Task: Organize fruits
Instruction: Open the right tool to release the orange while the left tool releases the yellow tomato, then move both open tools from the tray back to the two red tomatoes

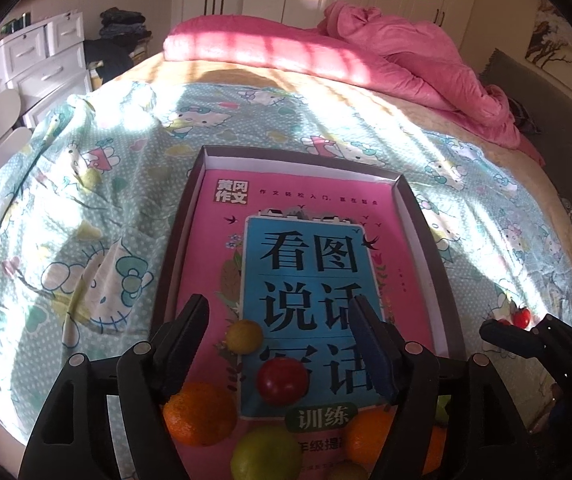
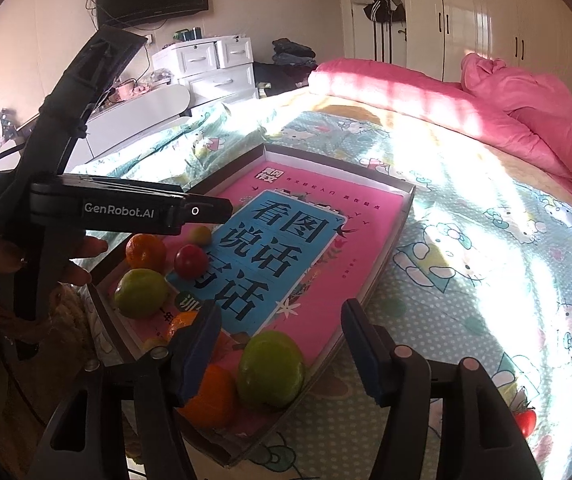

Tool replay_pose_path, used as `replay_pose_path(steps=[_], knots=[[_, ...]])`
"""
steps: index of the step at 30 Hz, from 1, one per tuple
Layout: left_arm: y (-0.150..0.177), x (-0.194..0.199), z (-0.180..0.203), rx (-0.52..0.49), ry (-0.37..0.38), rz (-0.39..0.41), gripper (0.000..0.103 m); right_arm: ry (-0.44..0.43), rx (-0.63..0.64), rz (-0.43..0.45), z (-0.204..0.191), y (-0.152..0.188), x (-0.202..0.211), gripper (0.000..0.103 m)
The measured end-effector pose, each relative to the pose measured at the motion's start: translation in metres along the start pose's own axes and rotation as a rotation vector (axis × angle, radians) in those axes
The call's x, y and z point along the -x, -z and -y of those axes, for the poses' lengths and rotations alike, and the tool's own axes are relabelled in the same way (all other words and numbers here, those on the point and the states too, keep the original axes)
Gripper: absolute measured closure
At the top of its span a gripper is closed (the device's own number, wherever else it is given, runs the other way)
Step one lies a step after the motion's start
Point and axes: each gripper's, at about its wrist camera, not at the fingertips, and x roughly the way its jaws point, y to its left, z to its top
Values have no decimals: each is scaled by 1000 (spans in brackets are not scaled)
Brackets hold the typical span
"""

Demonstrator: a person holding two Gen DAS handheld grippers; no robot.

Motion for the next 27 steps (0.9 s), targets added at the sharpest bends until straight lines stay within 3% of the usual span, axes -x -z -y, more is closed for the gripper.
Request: replay_pose_path(steps=[12, 27], knots=[[10, 11, 50, -98, 50, 5, 28, 50, -51, 52, 31, 4, 29, 35], [29, 17, 117, -204, 157, -17, 28, 213, -214, 66, 106, 41, 75, 35]])
